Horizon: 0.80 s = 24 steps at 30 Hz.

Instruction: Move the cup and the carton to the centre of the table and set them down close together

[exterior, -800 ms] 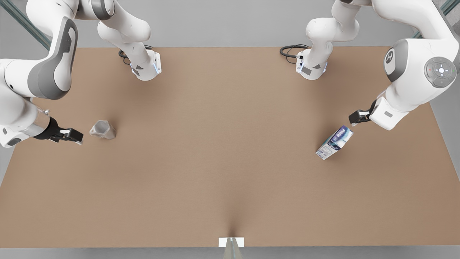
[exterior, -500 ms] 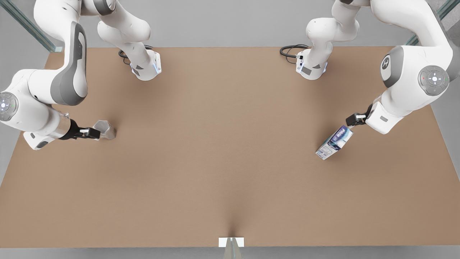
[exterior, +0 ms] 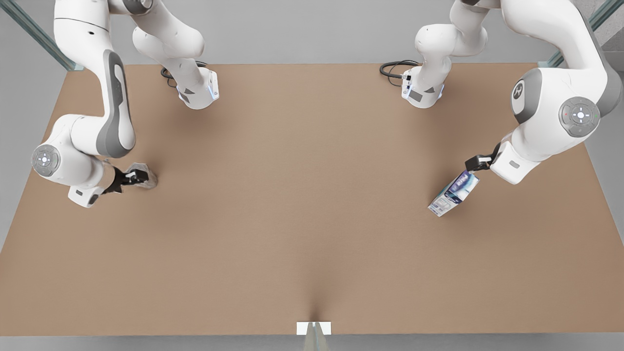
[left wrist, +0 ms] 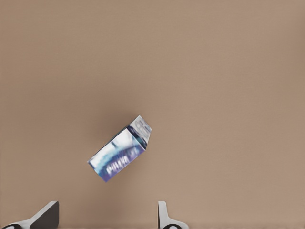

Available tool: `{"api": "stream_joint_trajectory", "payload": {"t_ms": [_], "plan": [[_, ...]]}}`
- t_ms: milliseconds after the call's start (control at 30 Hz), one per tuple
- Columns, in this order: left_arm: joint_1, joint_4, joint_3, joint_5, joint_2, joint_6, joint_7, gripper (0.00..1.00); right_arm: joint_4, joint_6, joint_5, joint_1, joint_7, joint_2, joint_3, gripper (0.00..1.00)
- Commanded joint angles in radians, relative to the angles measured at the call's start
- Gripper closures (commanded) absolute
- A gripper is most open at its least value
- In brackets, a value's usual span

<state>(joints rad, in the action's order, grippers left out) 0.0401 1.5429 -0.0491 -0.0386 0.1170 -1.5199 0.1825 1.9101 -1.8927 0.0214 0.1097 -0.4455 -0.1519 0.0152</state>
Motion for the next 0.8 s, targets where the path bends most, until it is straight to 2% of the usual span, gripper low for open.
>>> {"api": "stream_joint_trajectory", "payload": {"t_ms": [0, 100, 200, 400, 533, 767], "plan": [[0.0, 0.002, 0.0, -0.001, 0.0, 0.0, 0.0, 0.0, 0.003, -0.008, 0.0, 0.008, -0.013, 0.0, 0.0, 0.0], [0.0, 0.002, 0.0, 0.0, -0.002, -0.002, -0.003, 0.0, 0.07, -0.065, -0.005, 0.028, -0.055, 0.011, 0.003, 0.0], [0.0, 0.003, 0.0, -0.001, -0.002, -0.002, -0.003, 0.0, 0.168, -0.078, -0.003, 0.021, -0.059, 0.083, 0.002, 0.0], [0.0, 0.003, 0.0, -0.001, -0.003, 0.0, -0.002, 0.0, 0.254, -0.246, -0.009, 0.077, -0.131, 0.043, 0.006, 0.0], [0.0, 0.003, 0.0, -0.001, -0.002, 0.0, -0.002, 0.0, 0.283, -0.19, -0.009, 0.079, -0.13, 0.081, 0.005, 0.0], [0.0, 0.005, 0.0, -0.001, -0.002, 0.0, 0.0, 0.0, 0.408, -0.21, -0.008, 0.085, -0.16, 0.141, 0.002, 0.0]]}}
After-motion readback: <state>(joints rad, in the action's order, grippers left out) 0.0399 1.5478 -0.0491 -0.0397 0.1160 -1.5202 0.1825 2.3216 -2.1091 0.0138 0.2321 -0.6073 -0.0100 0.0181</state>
